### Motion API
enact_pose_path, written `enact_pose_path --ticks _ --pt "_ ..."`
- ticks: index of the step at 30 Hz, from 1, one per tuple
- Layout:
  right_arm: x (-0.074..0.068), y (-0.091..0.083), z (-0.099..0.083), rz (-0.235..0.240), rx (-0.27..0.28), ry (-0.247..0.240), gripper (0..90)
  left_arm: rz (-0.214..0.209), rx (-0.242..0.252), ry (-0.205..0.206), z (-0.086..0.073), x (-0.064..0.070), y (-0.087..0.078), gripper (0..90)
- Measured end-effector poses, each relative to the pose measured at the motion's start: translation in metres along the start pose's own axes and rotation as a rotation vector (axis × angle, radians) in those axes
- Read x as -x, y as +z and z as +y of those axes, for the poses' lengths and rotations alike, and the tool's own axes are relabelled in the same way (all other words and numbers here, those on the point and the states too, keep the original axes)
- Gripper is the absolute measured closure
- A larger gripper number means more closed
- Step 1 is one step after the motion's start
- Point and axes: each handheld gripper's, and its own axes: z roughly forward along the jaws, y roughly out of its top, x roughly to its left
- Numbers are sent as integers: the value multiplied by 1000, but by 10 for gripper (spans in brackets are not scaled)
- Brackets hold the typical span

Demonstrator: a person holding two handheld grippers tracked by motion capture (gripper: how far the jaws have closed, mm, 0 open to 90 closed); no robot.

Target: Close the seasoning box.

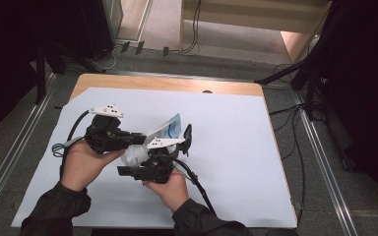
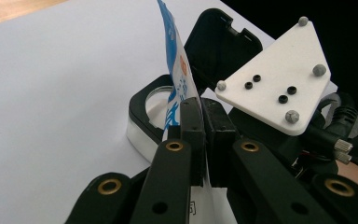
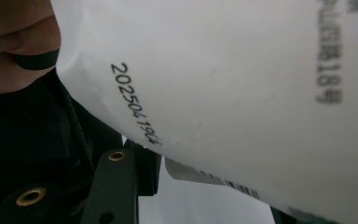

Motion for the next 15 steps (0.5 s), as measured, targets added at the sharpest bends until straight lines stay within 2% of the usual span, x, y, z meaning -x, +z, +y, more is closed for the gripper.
enact_pose_path --ticks 15 --pt "1 0 -1 -23 -11 -28 595 -7 -6 -1 0 -1 1 893"
